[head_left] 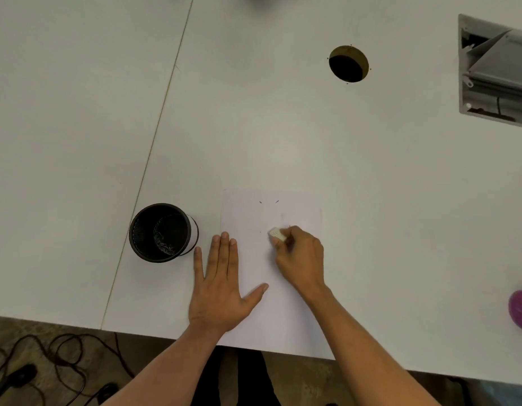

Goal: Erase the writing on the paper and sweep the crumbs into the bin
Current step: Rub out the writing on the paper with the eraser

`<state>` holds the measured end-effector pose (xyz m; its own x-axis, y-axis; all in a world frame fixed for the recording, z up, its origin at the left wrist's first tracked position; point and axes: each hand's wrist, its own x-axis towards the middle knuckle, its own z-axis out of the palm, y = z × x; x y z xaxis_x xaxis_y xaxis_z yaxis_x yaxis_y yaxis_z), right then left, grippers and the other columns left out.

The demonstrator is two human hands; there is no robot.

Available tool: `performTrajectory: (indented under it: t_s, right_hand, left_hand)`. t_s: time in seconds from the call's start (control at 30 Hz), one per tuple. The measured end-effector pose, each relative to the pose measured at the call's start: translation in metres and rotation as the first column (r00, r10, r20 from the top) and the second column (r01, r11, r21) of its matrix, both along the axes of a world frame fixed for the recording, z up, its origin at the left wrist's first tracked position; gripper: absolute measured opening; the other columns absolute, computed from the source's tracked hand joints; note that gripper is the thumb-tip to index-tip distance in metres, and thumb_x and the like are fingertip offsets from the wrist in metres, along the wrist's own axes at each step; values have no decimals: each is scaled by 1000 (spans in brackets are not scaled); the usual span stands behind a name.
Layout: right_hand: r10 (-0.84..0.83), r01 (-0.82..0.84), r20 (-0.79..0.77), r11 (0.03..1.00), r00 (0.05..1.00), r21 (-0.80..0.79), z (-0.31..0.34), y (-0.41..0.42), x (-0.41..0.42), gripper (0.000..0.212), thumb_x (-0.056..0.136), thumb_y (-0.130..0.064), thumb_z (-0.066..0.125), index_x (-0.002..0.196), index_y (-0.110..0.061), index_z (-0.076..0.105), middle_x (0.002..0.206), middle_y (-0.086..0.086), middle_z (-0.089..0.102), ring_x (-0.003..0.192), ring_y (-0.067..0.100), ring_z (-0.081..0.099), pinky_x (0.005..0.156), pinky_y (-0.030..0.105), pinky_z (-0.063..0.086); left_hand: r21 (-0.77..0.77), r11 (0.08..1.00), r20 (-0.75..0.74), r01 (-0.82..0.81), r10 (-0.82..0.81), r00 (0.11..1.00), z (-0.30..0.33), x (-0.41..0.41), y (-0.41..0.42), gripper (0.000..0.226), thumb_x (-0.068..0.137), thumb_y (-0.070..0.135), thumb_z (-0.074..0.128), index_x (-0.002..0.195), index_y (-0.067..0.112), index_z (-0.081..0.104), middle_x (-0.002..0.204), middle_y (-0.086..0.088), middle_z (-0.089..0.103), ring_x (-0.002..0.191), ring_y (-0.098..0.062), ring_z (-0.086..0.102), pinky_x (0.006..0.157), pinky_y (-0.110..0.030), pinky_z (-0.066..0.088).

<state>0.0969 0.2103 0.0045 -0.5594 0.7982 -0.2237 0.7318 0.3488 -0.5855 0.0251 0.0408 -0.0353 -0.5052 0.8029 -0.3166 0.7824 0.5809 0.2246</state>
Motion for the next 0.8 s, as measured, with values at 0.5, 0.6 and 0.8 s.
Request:
performTrajectory:
  t_s: [0.5, 0.6, 0.8]
  right_hand:
    - [-20, 20, -31, 1000, 999, 7, -4, 14, -11, 17, 88, -26, 65, 87, -9, 68, 72, 3, 69, 62, 17, 59, 58, 23, 38]
    - [-91, 92, 9, 996, 996, -18, -6, 43, -20, 18, 88, -30, 63, 88, -12, 67, 74, 0, 68, 64, 15, 57, 59, 23, 39]
    - [-91, 91, -17, 996, 996, -17, -1, 39, -21, 21, 88, -31, 63, 89, -10, 67, 71, 0, 66, 62, 13, 55, 60, 23, 38]
  left_hand:
    - [20, 1000, -16, 7, -7, 1000, -2, 0, 0, 104, 88, 77, 29, 156, 1, 8, 166, -16, 4, 153, -29, 3, 120, -61, 7]
    - [8, 1000, -27, 9, -9, 1000, -2, 0, 0, 104, 88, 77, 29, 156, 1, 7, 166, -16, 3, 153, -30, 2, 121, -61, 6]
    - [15, 1000, -12, 5, -5, 1000, -2, 0, 0, 104, 88, 77, 28, 156, 1, 8, 166, -16, 3, 153, -29, 3, 120, -61, 8]
